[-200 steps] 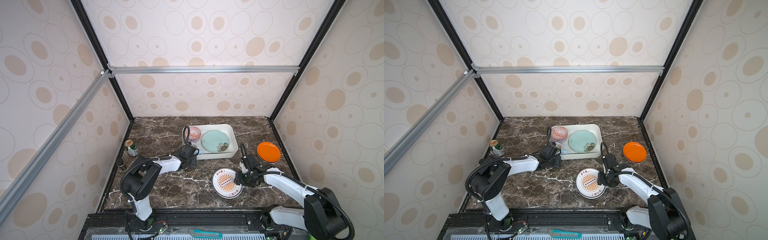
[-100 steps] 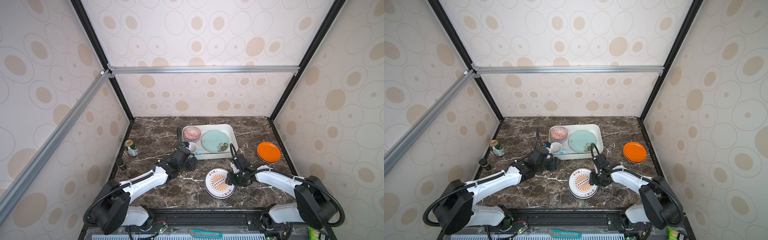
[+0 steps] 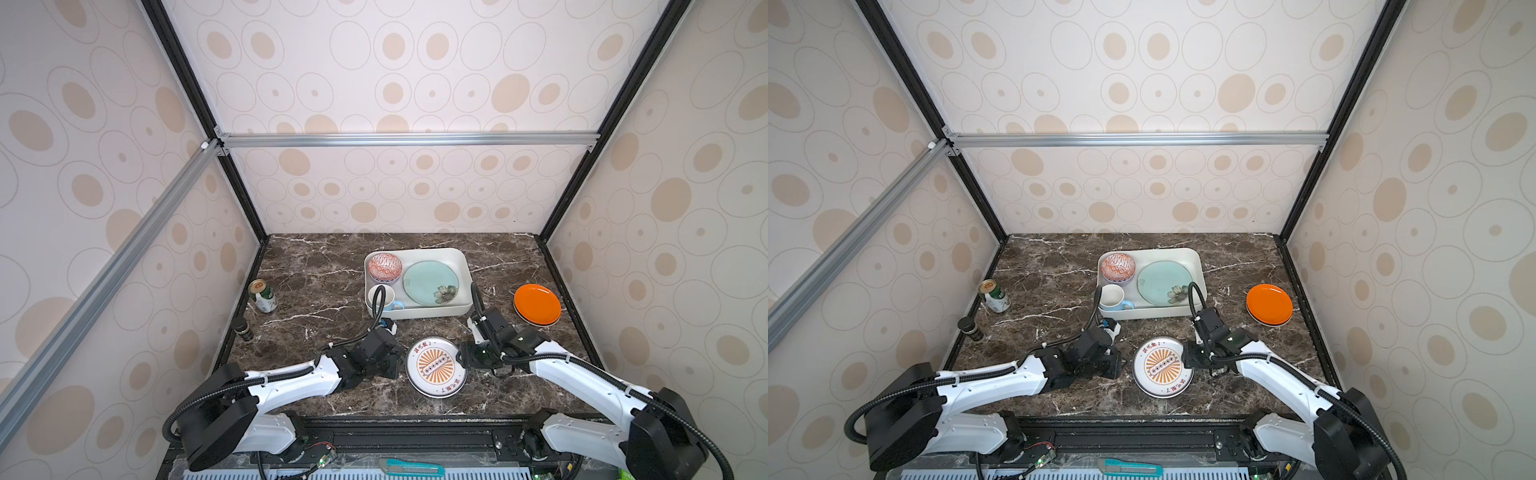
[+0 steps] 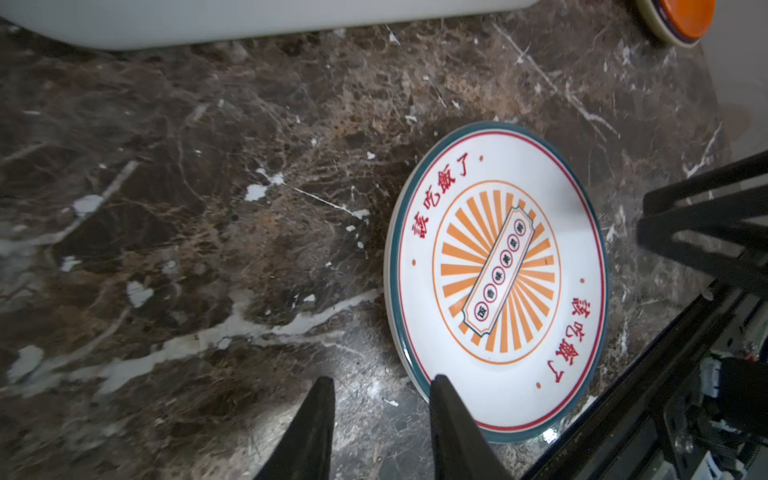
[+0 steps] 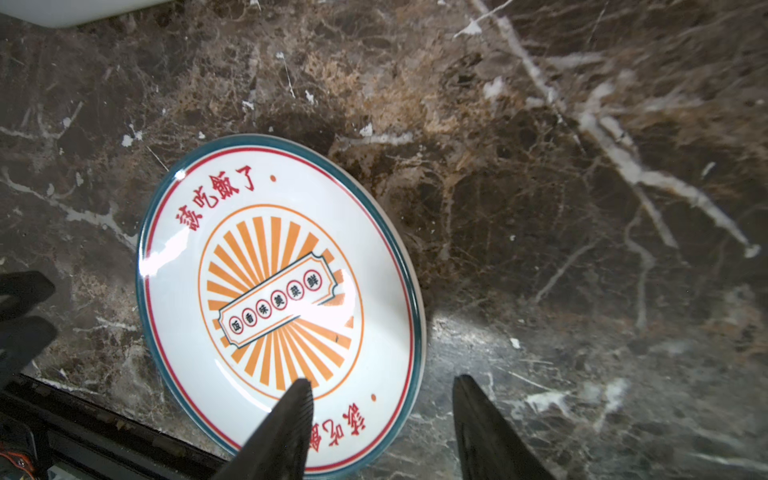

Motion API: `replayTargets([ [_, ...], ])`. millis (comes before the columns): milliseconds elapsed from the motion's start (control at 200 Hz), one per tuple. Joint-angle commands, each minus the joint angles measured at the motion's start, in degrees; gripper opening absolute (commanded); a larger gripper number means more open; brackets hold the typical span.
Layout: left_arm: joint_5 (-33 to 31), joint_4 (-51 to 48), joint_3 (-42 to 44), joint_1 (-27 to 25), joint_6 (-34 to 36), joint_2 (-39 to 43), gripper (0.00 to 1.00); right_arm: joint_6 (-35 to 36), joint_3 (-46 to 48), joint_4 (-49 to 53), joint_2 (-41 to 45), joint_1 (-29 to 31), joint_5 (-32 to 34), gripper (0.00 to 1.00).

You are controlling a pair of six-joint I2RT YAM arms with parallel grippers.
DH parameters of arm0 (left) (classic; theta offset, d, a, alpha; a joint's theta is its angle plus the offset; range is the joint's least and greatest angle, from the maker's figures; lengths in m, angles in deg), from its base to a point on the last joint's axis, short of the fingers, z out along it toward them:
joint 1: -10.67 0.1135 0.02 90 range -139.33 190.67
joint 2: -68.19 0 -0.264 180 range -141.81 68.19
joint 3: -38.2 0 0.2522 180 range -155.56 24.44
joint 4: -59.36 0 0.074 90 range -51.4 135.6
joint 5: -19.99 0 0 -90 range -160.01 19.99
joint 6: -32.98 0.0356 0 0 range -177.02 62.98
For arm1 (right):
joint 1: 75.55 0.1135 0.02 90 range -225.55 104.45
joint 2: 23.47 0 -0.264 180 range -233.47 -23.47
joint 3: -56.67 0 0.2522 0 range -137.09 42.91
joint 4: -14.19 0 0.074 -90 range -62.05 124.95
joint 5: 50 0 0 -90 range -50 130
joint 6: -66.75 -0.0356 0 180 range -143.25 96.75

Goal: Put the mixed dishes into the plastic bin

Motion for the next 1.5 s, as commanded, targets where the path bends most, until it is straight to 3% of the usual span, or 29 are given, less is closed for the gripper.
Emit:
replayTargets([
  [0,0.5,2.5,-1.6,-1.6,-2.2,-2.6,0.33,0.6,0.0,2.9,0.3,-0.2,0.5,0.56],
  [210,-0.6,1.9,-2.6,-2.5,-1.8,-5.4,0.19,1.0,1.4,1.5,-0.6,-1.1,-0.7,0.56],
  [600,-0.4,2.0,-6.0,-2.6,-0.4,-9.2,0.16,2.7,1.4,1.9,-1.7,-3.5,-1.8,0.56],
  [900,-0.4,1.6,-7.7,-2.6,0.7,-13.0,0.07,3.5,2.1,0.5,-3.3,-4.9,-2.9,0.55],
  [1390,0.0,2.2,-9.2,-2.7,1.2,-16.3,0.05,3.1,3.5,-1.1,-3.5,-6.3,-4.9,0.17],
  [1495,0.1,2.8,-9.2,-2.7,1.2,-16.9,0.05,2.9,3.2,-0.2,-1.5,-6.6,-5.8,0.14],
])
